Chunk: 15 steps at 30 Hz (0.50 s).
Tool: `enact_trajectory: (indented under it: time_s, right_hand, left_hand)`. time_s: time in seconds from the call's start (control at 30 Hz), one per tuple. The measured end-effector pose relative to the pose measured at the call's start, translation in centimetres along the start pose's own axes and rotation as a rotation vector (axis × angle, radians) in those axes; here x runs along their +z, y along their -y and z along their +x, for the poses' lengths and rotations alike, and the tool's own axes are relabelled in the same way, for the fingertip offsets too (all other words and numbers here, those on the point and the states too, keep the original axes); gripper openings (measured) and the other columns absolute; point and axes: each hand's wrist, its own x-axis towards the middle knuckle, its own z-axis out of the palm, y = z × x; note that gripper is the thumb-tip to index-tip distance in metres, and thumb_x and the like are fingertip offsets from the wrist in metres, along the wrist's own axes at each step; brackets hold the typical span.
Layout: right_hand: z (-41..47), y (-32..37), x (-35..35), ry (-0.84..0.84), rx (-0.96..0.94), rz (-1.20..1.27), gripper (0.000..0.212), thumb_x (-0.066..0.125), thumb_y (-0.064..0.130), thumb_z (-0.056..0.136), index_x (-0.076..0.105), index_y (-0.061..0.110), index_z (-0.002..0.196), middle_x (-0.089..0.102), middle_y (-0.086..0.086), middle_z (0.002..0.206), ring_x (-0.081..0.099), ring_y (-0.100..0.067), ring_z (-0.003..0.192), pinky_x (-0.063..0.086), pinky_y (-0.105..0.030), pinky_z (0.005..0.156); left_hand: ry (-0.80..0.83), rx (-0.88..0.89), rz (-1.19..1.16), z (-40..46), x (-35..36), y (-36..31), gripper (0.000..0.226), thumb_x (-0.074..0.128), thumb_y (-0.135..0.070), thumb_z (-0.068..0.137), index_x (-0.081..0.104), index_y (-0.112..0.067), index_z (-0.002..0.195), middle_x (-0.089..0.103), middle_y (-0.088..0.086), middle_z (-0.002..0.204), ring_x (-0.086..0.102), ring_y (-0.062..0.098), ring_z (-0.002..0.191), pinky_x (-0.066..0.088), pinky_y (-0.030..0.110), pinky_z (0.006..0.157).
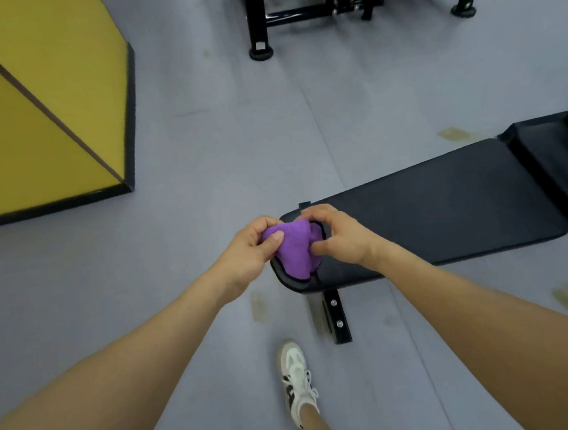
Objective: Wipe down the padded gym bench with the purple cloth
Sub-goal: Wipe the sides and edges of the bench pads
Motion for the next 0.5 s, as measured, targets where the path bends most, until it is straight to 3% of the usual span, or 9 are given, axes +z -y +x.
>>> enact_trajectory:
  time_s: [0.1,0.23,0.33,0.5]
  right_hand:
    - [3.8,0.1,-0.7,0.012,0.046,0.078,0.016,0.068,-0.002,0.076,0.059,0.0,0.089,0.052,-0.007,0.082,0.047,-0.016,0.074,0.04,-0.024,0.07]
    - [9.6,-0.1,-2.5,-0.014,0.102,0.089,0.02,0.069,0.007,0.08,0.05,0.012,0.074,0.045,0.0,0.068,0.04,-0.013,0.064,0.036,-0.025,0.064]
    - [13.4,-0.6,-4.2,-0.109,0.164,0.138,0.02,0.063,0.009,0.086,0.048,0.016,0.075,0.046,0.002,0.067,0.041,-0.012,0.063,0.036,-0.023,0.061]
    - [18.8,0.2,-7.5,-0.306,0.198,0.156,0.005,0.058,0.01,0.09,0.054,0.012,0.089,0.05,0.004,0.07,0.048,-0.014,0.067,0.039,-0.017,0.056]
  left_hand:
    - [0.015,0.02,0.129,4.0,-2.4,-1.4,0.017,0.047,-0.007,0.096,0.057,-0.019,0.089,0.055,0.004,0.087,0.048,0.019,0.088,0.041,0.035,0.092]
    - [-0.064,0.018,0.336,10.7,-4.8,-2.7,0.015,0.052,-0.012,0.095,0.057,-0.024,0.086,0.056,0.001,0.083,0.048,0.017,0.079,0.041,0.025,0.074]
    - [-0.024,-0.046,0.413,15.8,-5.8,-3.7,0.009,0.056,-0.025,0.093,0.058,-0.017,0.09,0.057,0.003,0.083,0.05,0.017,0.077,0.042,0.026,0.07]
    - [0.033,-0.194,0.264,22.2,-6.7,-6.6,0.034,0.075,-0.025,0.077,0.062,-0.011,0.105,0.065,0.005,0.094,0.057,0.016,0.082,0.049,0.027,0.079]
